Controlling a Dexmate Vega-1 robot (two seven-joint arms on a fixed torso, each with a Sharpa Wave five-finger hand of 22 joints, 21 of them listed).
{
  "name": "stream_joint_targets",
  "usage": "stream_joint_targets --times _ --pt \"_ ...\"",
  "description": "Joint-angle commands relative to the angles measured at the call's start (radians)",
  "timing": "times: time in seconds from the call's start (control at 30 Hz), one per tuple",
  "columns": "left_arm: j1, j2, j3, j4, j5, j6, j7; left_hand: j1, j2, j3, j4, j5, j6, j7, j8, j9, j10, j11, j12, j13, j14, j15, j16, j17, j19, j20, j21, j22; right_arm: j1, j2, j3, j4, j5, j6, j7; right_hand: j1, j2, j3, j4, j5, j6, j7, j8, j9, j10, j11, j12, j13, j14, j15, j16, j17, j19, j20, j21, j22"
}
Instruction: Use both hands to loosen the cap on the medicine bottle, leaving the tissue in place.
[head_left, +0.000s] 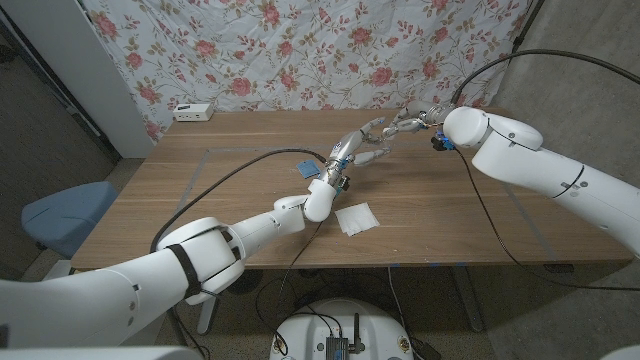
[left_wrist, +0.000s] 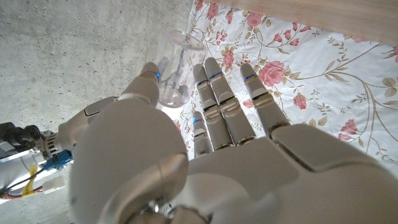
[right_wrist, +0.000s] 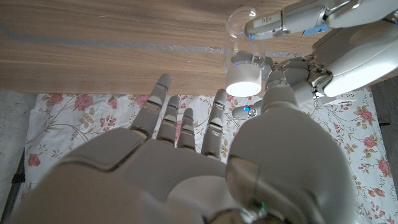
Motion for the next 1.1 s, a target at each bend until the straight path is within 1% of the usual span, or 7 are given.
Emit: stream_joint_targets --times 0.03,0.23,0.37,0.43,0.47,0.5,1.1 --pt "-0.006 -0.004 0.006 0.012 0.002 -0.011 0.01 0.009 0.011 0.006 -0.001 0.01 0.008 0.001 0.005 0.002 0.081 -0.084 0.005 0.003 0.006 -0.09 -0.002 0.003 -0.004 -0.006 0.004 0.003 0.017 -0.011 -0.002 -0.009 0.012 -0.022 0.021 -0.008 0.0 -0.003 0.002 0.002 -0.002 0.005 -0.002 0.0 -0.003 0.003 -0.001 0.005 -0.01 0.003 -0.003 0.002 -0.008 -0.001 0.001 0.005" --pt "-0.005 0.002 0.006 0.0 0.004 -0.009 0.008 0.011 0.011 0.006 -0.002 0.01 0.007 0.001 0.005 0.002 0.082 -0.093 0.006 0.003 0.006 -0.09 -0.002 0.003 -0.005 -0.007 0.004 0.003 0.025 -0.01 -0.008 -0.007 0.016 -0.03 0.027 -0.016 -0.003 -0.006 0.003 0.003 0.003 0.011 -0.001 0.0 -0.004 0.006 0.0 0.005 -0.011 0.003 -0.003 0.002 -0.009 0.001 0.001 0.005" --pt "-0.004 0.004 0.005 -0.003 0.005 -0.008 0.007 0.01 0.011 0.004 -0.002 0.01 0.008 -0.001 0.006 0.002 0.085 -0.087 0.007 0.003 0.007 -0.09 -0.001 0.004 -0.005 -0.008 0.004 0.003 0.028 -0.008 -0.014 -0.006 0.014 -0.034 0.025 -0.013 -0.002 -0.004 0.0 0.004 0.016 0.017 0.004 0.001 -0.004 0.007 0.002 0.005 -0.01 0.003 -0.003 0.001 -0.01 0.0 0.002 0.005" --pt "-0.004 0.004 0.004 -0.003 0.004 -0.01 0.007 0.01 0.01 0.004 -0.002 0.009 0.008 0.001 0.006 0.002 0.084 -0.093 0.006 0.003 0.006 -0.089 -0.002 0.004 -0.005 -0.008 0.004 0.003 0.031 -0.008 -0.019 -0.007 0.011 -0.036 0.025 -0.009 -0.001 -0.002 -0.002 0.005 0.024 0.016 0.008 0.002 -0.004 0.008 0.003 0.005 -0.008 0.002 -0.003 0.0 -0.009 0.0 0.003 0.005" --pt "-0.004 0.004 0.004 -0.002 0.005 -0.01 0.007 0.009 0.01 0.004 -0.001 0.01 0.008 0.0 0.006 0.002 0.081 -0.08 0.005 0.003 0.006 -0.089 -0.002 0.003 -0.005 -0.008 0.004 0.003 0.033 -0.008 -0.022 -0.006 0.009 -0.037 0.026 -0.007 -0.001 -0.001 -0.004 0.006 0.028 0.016 0.009 0.002 -0.004 0.007 0.003 0.005 -0.007 0.002 -0.002 0.0 -0.008 0.0 0.003 0.005" --pt "-0.004 0.004 0.004 -0.002 0.005 -0.01 0.007 0.009 0.011 0.004 -0.001 0.01 0.008 0.001 0.006 0.002 0.082 -0.086 0.005 0.003 0.006 -0.089 -0.002 0.003 -0.005 -0.009 0.004 0.003 0.033 -0.008 -0.023 -0.006 0.008 -0.036 0.026 -0.004 0.001 0.001 -0.006 0.007 0.033 0.016 0.012 0.003 -0.004 0.007 0.003 0.005 -0.007 0.001 -0.002 0.0 -0.008 -0.001 0.003 0.005" --pt "-0.007 -0.002 0.003 0.009 0.001 -0.011 0.002 0.009 0.012 0.005 -0.001 0.01 0.007 -0.001 0.006 0.002 0.083 -0.09 0.006 0.003 0.005 -0.09 -0.002 0.003 -0.008 -0.011 0.004 0.003 0.032 0.004 -0.032 0.005 -0.005 -0.036 0.005 0.048 0.022 0.029 -0.035 0.015 0.096 -0.012 0.043 0.012 0.019 -0.006 0.013 0.004 0.017 -0.013 0.006 -0.003 0.007 -0.009 0.011 0.005"
